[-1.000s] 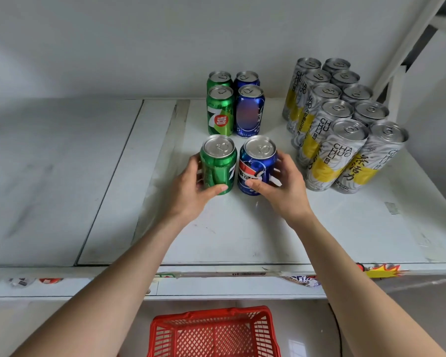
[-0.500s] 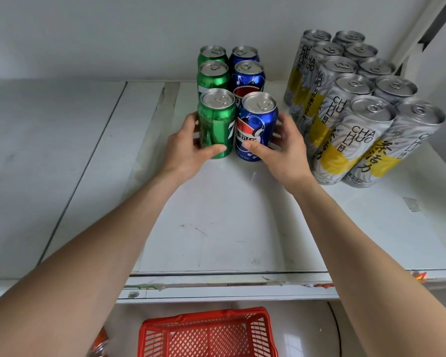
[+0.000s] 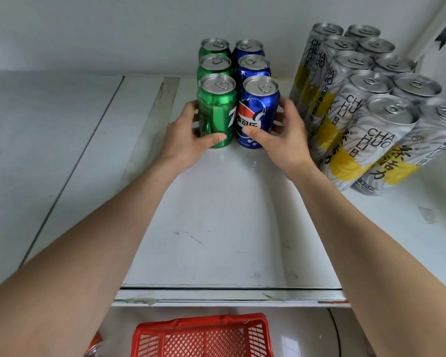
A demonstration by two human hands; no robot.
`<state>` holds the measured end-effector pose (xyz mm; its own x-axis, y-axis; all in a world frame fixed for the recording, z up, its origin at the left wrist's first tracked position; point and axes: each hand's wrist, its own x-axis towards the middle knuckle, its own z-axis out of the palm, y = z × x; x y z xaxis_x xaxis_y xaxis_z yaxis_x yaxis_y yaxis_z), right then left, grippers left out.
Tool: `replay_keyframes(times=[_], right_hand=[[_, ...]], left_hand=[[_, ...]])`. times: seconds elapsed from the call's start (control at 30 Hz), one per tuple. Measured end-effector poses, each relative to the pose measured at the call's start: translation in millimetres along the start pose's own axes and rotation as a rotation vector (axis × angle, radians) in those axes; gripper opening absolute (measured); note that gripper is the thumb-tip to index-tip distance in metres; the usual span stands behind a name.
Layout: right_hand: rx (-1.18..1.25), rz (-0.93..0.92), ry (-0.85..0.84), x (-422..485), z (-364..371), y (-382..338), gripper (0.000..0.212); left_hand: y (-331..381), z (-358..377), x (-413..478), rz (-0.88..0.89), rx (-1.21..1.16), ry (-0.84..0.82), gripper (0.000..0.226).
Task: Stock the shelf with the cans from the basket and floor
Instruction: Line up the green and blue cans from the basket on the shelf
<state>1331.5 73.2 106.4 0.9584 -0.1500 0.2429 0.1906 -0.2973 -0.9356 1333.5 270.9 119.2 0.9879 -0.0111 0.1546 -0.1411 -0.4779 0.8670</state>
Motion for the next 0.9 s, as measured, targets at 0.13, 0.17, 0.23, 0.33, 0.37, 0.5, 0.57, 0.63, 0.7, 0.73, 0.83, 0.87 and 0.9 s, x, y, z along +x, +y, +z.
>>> replay_keyframes(times=[0.13, 0.17, 0.23, 0.33, 0.37, 0.5, 0.57, 0.63, 0.7, 0.73, 0.83, 0.87, 0.9], right_hand=[[-0.013, 0.006, 0.010, 0, 3, -2, 0.079], [-0.014, 0.008, 0.013, -1, 3, -4, 0.079], [-0.025, 0.006, 0.022, -3, 5, -7, 0.079], [-0.071, 0.019, 0.044, -9, 7, -14, 0.078], [-0.098, 0.021, 0.048, -13, 8, -18, 0.078], [-0.414, -0.042, 0.058, -37, 8, -32, 0.088], [-0.609, -0.091, 0.064, -57, 7, -35, 0.087], [-0.764, -0.132, 0.065, -80, 5, -37, 0.083], [-0.890, -0.165, 0.051, -101, 2, -39, 0.078], [-0.947, -0.181, 0.041, -112, 2, -40, 0.076], [-1.038, -0.237, 0.038, -145, 3, -43, 0.071], [-1.035, -0.252, 0.048, -156, 4, -45, 0.070], [-1.033, -0.261, 0.058, -166, 6, -46, 0.069]], left_hand=[[1, 0, 0, -0.006, -0.004, -0.008, 0.071], [2, -1, 0, -0.007, 0.001, -0.006, 0.071], [4, -1, -1, -0.009, 0.016, -0.005, 0.072], [7, -1, -4, -0.004, 0.133, 0.007, 0.069], [8, -2, -6, 0.009, 0.208, 0.018, 0.068], [4, -6, -26, 0.066, 0.458, 0.044, 0.076], [-1, -10, -45, 0.127, 0.568, 0.067, 0.078], [-5, -16, -68, 0.193, 0.651, 0.082, 0.075], [-6, -23, -92, 0.240, 0.652, 0.082, 0.071], [-6, -26, -105, 0.259, 0.646, 0.084, 0.070], [-8, -37, -144, 0.310, 0.680, 0.107, 0.067], [-8, -41, -156, 0.316, 0.696, 0.120, 0.066], [-8, -45, -167, 0.317, 0.711, 0.134, 0.065]])
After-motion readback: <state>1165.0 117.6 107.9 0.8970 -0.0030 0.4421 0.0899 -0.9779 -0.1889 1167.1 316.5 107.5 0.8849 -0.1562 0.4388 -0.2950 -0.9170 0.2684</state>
